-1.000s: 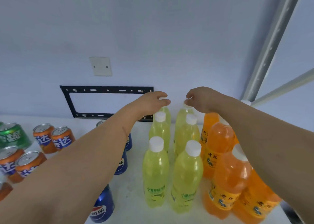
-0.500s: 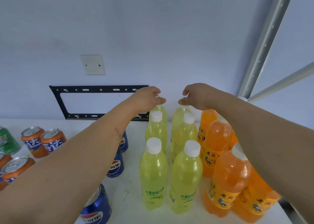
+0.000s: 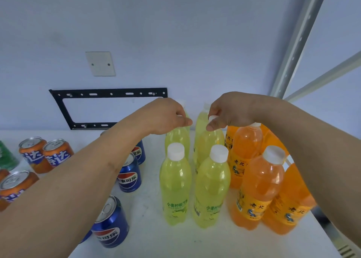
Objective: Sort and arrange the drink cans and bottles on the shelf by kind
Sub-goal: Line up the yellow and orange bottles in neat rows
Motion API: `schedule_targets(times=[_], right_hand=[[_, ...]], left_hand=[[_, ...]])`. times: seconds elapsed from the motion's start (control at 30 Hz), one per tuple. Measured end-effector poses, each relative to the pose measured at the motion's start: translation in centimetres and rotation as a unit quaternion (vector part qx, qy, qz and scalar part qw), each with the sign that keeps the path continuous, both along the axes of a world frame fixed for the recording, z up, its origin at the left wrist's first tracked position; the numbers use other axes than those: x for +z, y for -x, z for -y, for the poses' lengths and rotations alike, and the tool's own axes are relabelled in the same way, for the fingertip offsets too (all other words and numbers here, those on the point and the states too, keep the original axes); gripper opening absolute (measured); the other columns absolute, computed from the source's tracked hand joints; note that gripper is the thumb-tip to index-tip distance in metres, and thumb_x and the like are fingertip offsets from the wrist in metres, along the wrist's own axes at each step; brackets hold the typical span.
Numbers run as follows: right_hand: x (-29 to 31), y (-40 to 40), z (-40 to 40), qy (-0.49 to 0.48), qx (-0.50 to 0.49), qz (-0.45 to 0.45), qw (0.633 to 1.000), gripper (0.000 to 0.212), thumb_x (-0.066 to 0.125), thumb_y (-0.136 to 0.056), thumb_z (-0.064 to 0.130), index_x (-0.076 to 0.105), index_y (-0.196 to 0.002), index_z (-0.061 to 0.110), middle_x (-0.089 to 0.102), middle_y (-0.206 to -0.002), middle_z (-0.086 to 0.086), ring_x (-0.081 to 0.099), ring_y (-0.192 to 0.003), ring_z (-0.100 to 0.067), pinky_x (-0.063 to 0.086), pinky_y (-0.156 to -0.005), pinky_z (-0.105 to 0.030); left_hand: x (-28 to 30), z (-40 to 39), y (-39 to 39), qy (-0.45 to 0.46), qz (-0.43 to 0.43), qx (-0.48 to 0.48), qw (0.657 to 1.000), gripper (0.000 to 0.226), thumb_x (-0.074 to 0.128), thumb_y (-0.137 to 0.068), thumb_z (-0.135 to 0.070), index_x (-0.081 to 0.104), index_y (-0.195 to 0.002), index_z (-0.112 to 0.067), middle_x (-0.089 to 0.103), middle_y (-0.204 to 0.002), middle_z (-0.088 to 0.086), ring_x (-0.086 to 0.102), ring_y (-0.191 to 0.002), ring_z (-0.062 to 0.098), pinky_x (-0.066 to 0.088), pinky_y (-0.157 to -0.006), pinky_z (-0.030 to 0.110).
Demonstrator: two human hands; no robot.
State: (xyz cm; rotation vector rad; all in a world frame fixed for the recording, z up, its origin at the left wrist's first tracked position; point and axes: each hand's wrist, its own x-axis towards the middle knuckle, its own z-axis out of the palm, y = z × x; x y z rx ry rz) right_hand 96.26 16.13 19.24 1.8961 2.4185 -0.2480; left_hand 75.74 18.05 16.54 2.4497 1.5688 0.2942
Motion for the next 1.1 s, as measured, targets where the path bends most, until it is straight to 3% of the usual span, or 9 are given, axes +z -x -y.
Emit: schedule_targets(times=[0.2,0.3,0.4,0.47,0.6,0.73,0.87,0.97,1.1], right_hand=[[0.6,0.6,2.3,-0.042,-0.021,-0.018,0.999,0.063,0.056,-0.088,0.061,0.052,-0.137,0.020,0.060,-0.127,0.004,0.052,-0.114,-0.017,0.037,-0.085,-0.026],[1.5,1.0,6.5,-0.102,0.003,-0.066,0.993,0.058,0.048,-0.088,0.065,0.053,-0.133,0.028,0.055,-0.117,0.011,0.049,-0.104,-0.009,0.035,-0.082,-0.024],[1.1,1.7,10.7,-0.058,0.023,-0.050,0.997,0.056,0.049,-0.087,0.067,0.054,-0.132,0.034,0.054,-0.116,0.016,0.050,-0.105,-0.007,0.038,-0.082,-0.024],[0.1,2.0,12.1,-0.032,0.009,-0.055,0.998,0.061,0.052,-0.086,0.066,0.046,-0.138,0.035,0.054,-0.127,0.014,0.051,-0.111,-0.009,0.042,-0.085,-0.025],[-3.4,3.0,12.9,-0.048,-0.089,-0.208,0.973,0.080,0.060,-0.085,0.061,0.023,-0.149,0.032,0.052,-0.137,0.002,0.055,-0.112,-0.019,0.045,-0.083,-0.030],[-9.3,4.6,15.0,-0.090,-0.184,-0.386,0.899,0.094,0.058,-0.084,0.065,0.006,-0.155,0.031,0.027,-0.159,0.005,0.035,-0.141,-0.018,0.035,-0.100,-0.028],[-16.7,6.0,16.0,-0.115,-0.237,-0.465,0.845,0.091,0.066,-0.081,0.060,0.016,-0.152,0.034,0.044,-0.146,0.011,0.048,-0.130,-0.015,0.041,-0.096,-0.025],[-20.7,6.3,16.1,-0.095,-0.272,-0.457,0.842,0.080,0.074,-0.081,0.048,0.030,-0.144,0.026,0.054,-0.128,0.012,0.056,-0.118,-0.015,0.042,-0.087,-0.021],[-22.3,6.5,16.8,-0.110,-0.278,-0.439,0.847,0.073,0.076,-0.081,0.044,0.036,-0.137,0.021,0.060,-0.126,0.004,0.061,-0.110,-0.019,0.044,-0.083,-0.024]], left_hand=[[-0.1,1.4,0.3,-0.020,0.017,0.030,0.999,0.051,0.050,-0.094,-0.059,0.064,-0.122,-0.018,0.062,-0.111,-0.001,0.056,-0.098,0.016,0.045,-0.081,0.032],[0.0,4.5,1.1,-0.066,0.089,0.063,0.992,0.052,0.041,-0.095,-0.064,0.064,-0.117,-0.023,0.066,-0.108,-0.006,0.057,-0.096,0.012,0.044,-0.078,0.029],[-0.9,8.8,1.8,-0.033,0.162,0.052,0.985,0.044,0.042,-0.091,-0.066,0.063,-0.111,-0.034,0.063,-0.097,-0.023,0.054,-0.086,-0.010,0.037,-0.070,0.006],[-2.2,11.2,2.0,0.019,0.234,0.044,0.971,0.053,0.044,-0.083,-0.075,0.057,-0.123,-0.041,0.060,-0.109,-0.029,0.054,-0.094,-0.016,0.037,-0.077,0.006],[-6.0,12.5,1.1,0.044,0.337,0.074,0.938,0.071,0.043,-0.073,-0.076,0.044,-0.135,-0.042,0.058,-0.112,-0.027,0.054,-0.097,-0.012,0.038,-0.077,0.011],[-9.4,12.6,0.2,0.040,0.417,0.105,0.902,0.068,0.045,-0.076,-0.070,0.047,-0.132,-0.032,0.056,-0.103,-0.029,0.050,-0.093,-0.018,0.037,-0.074,0.010],[-11.3,12.2,0.2,0.027,0.421,0.110,0.900,0.069,0.048,-0.081,-0.076,0.045,-0.134,-0.031,0.059,-0.098,-0.022,0.054,-0.090,-0.009,0.039,-0.070,0.013],[-11.5,12.2,0.5,0.021,0.420,0.090,0.903,0.067,0.047,-0.083,-0.074,0.044,-0.136,-0.033,0.060,-0.098,-0.020,0.054,-0.088,-0.009,0.039,-0.070,0.014],[-11.7,13.4,1.1,0.018,0.417,0.072,0.906,0.065,0.045,-0.083,-0.066,0.044,-0.139,-0.032,0.058,-0.097,-0.020,0.051,-0.085,-0.013,0.037,-0.070,0.010]])
